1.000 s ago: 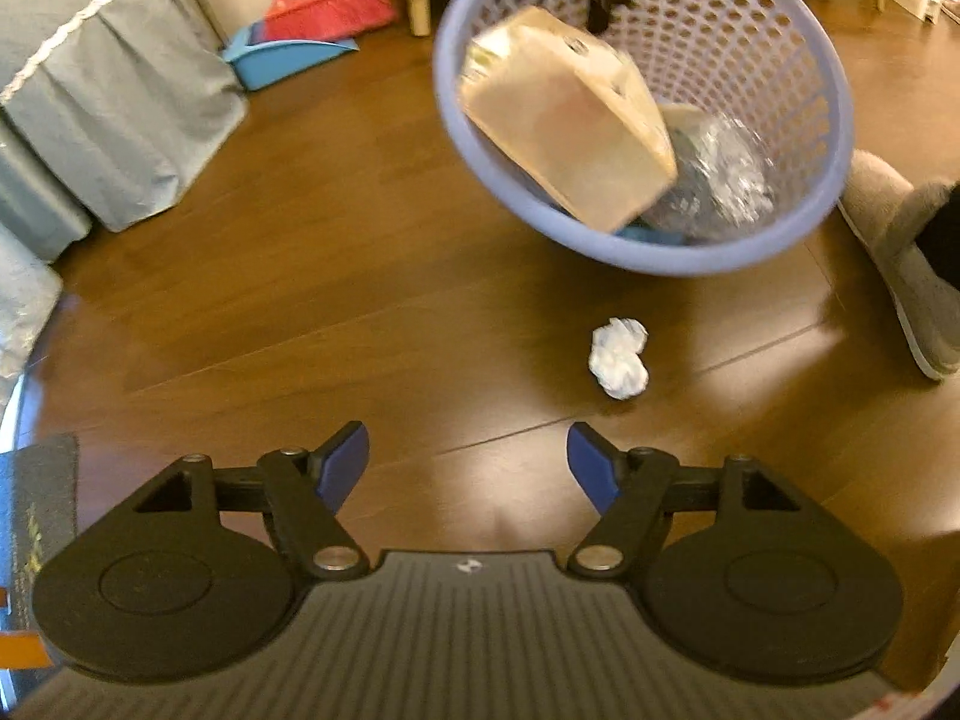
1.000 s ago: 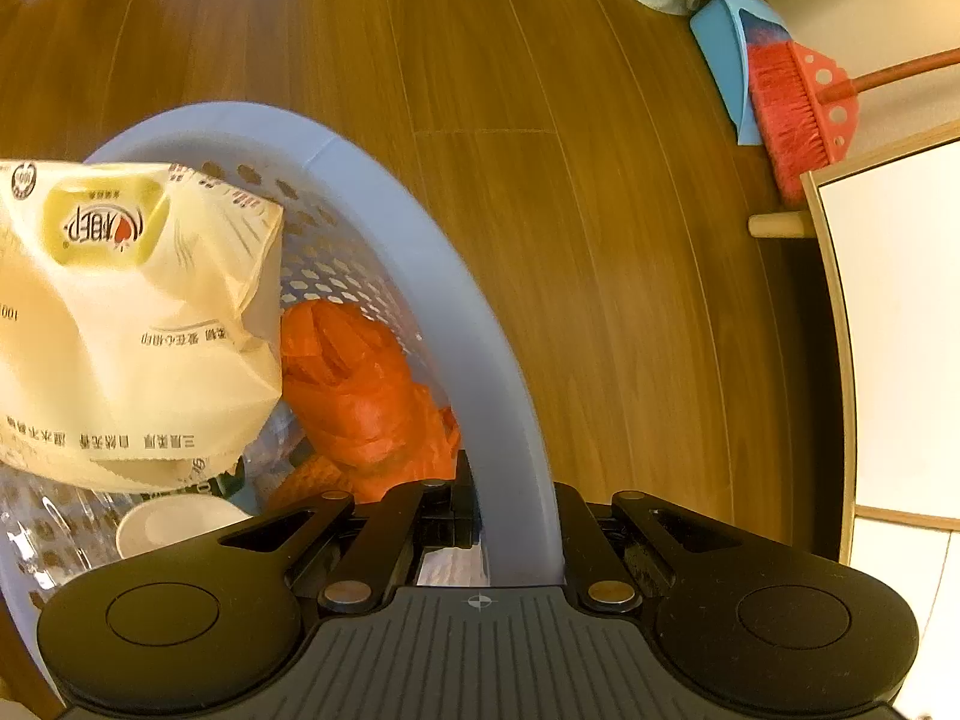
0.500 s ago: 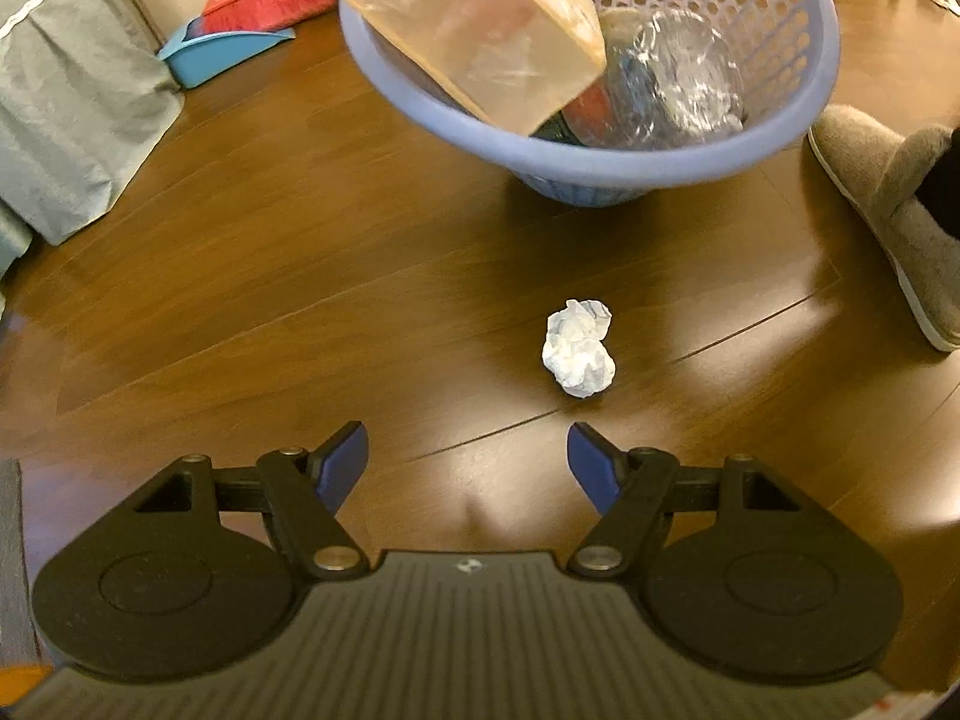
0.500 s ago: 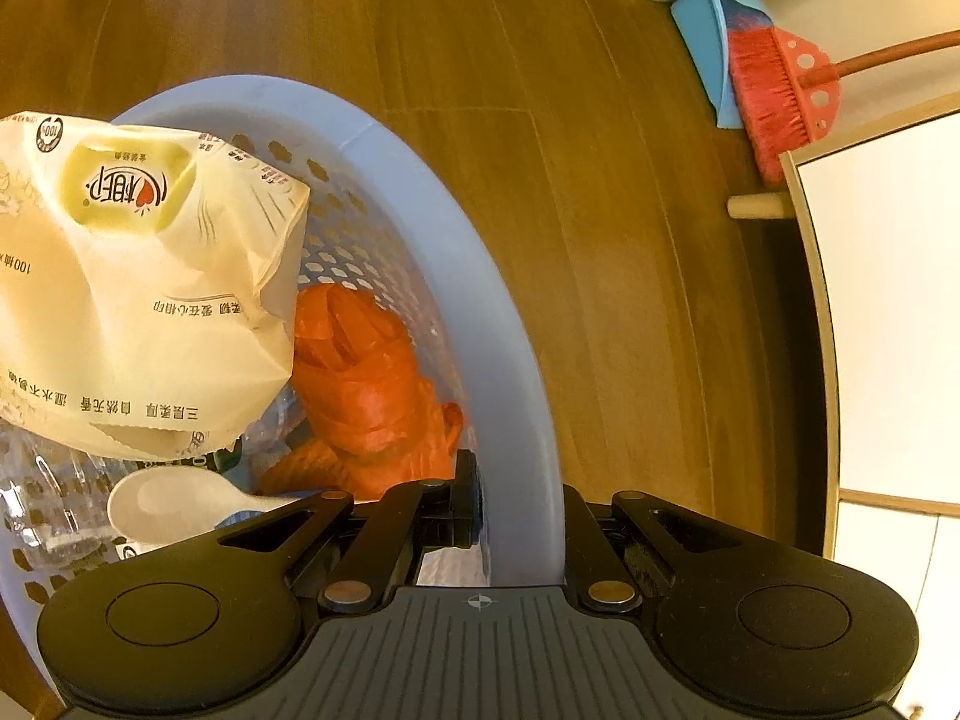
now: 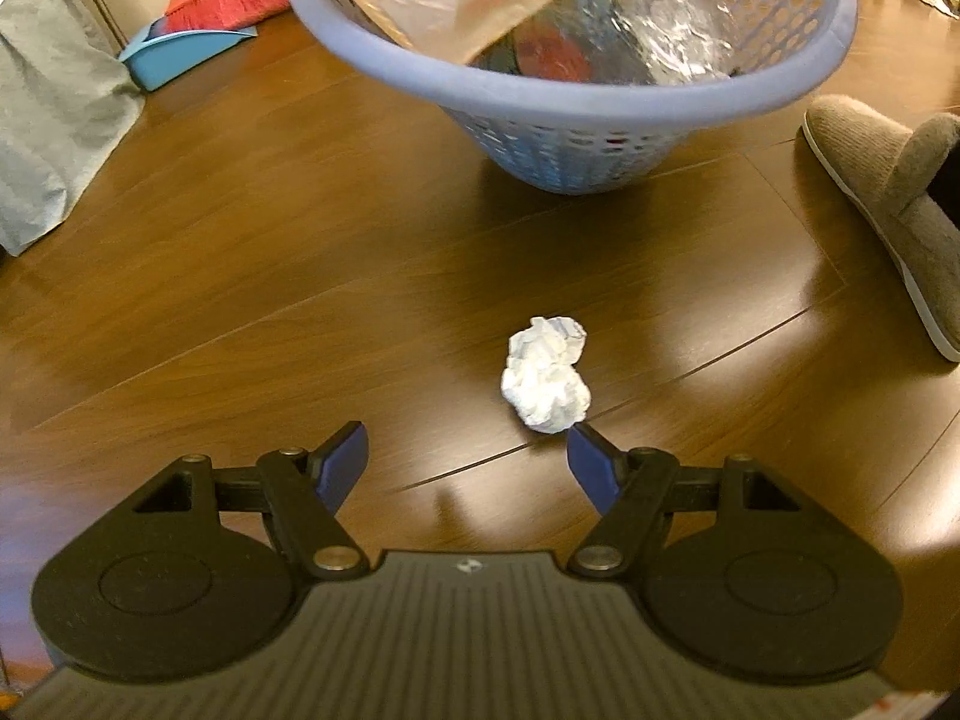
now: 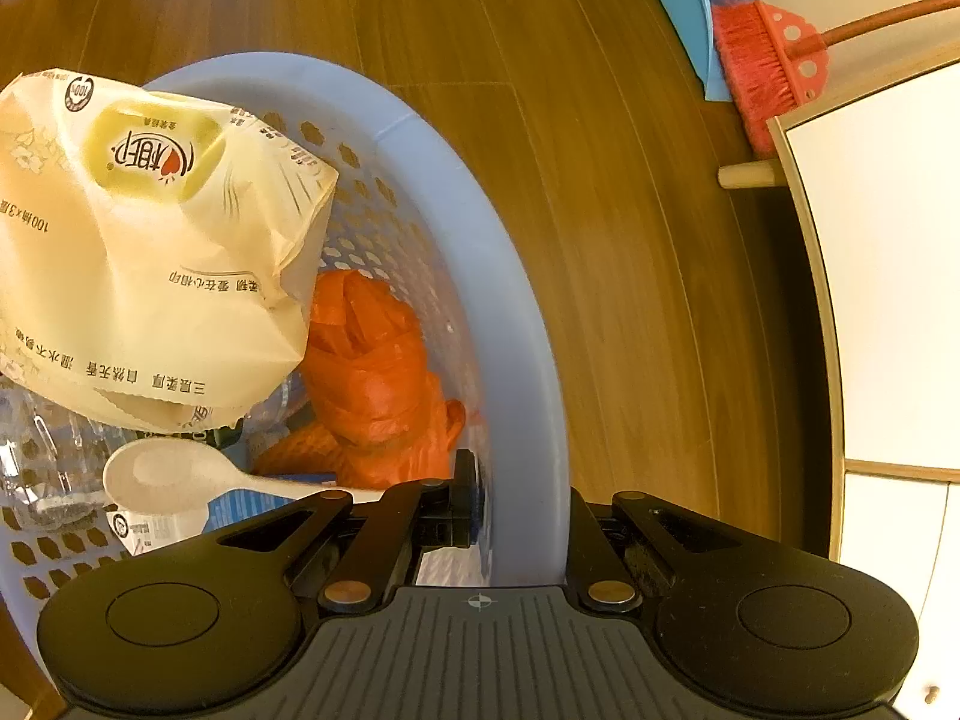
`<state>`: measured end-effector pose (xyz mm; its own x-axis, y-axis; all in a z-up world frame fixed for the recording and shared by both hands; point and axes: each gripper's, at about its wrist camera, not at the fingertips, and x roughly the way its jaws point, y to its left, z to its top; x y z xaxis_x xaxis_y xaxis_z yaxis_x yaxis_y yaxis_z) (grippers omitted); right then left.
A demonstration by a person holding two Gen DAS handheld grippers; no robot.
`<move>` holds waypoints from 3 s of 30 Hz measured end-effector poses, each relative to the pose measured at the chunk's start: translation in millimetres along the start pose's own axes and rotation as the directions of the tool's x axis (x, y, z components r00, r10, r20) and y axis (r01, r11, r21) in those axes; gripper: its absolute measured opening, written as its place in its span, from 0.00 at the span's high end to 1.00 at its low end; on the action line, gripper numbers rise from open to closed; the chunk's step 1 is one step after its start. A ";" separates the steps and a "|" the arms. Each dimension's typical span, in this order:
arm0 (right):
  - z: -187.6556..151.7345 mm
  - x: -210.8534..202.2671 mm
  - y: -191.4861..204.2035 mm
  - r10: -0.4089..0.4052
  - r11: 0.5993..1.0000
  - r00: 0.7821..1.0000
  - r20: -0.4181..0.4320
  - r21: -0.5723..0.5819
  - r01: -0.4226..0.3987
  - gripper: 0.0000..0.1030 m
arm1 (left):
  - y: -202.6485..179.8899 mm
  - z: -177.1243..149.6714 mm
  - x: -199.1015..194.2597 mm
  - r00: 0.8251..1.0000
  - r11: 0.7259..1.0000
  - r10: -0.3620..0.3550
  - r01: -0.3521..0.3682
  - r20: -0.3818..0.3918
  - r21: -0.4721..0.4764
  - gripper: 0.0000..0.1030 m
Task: Collect trash
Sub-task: 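Move the left gripper down toward the crumpled white tissue on the floor, then close the left gripper on the crumpled tissue, then lift the tissue with the left gripper and carry it over the basket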
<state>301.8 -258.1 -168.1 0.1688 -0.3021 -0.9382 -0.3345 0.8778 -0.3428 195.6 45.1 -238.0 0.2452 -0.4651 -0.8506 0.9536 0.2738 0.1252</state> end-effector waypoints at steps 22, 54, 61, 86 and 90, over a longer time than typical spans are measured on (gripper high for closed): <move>-2.5 -5.9 0.1 -0.009 1.000 1.000 -0.006 0.023 0.009 1.00 | -14.0 11.4 55.2 0.995 0.995 -0.093 0.092 -0.030 -0.049 0.61; 2.1 -4.4 7.9 -0.039 0.999 0.999 -0.008 -0.034 0.038 1.00 | 60.8 0.6 -78.8 0.999 0.997 0.043 -0.043 -0.002 -0.060 0.82; 7.8 -6.3 11.2 -0.041 0.999 0.999 -0.011 -0.031 0.041 1.00 | 58.7 -1.6 -122.4 0.996 0.996 0.083 -0.083 0.010 -0.044 0.82; 30.9 -18.4 34.1 -0.023 0.999 1.000 -0.001 -0.036 0.023 1.00 | 58.6 -6.0 -182.8 0.990 0.986 0.140 -0.139 0.015 -0.093 0.82; 34.9 -18.9 37.2 -0.022 0.999 1.000 0.002 -0.039 0.022 1.00 | 54.1 -2.9 -186.2 0.990 0.986 0.142 -0.139 0.022 -0.096 0.82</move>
<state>318.5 -206.8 -161.5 0.1777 -0.3202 -0.9305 -0.3666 0.8560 -0.3646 201.0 148.9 -74.3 0.3817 -0.4403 -0.8127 0.8890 0.4155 0.1924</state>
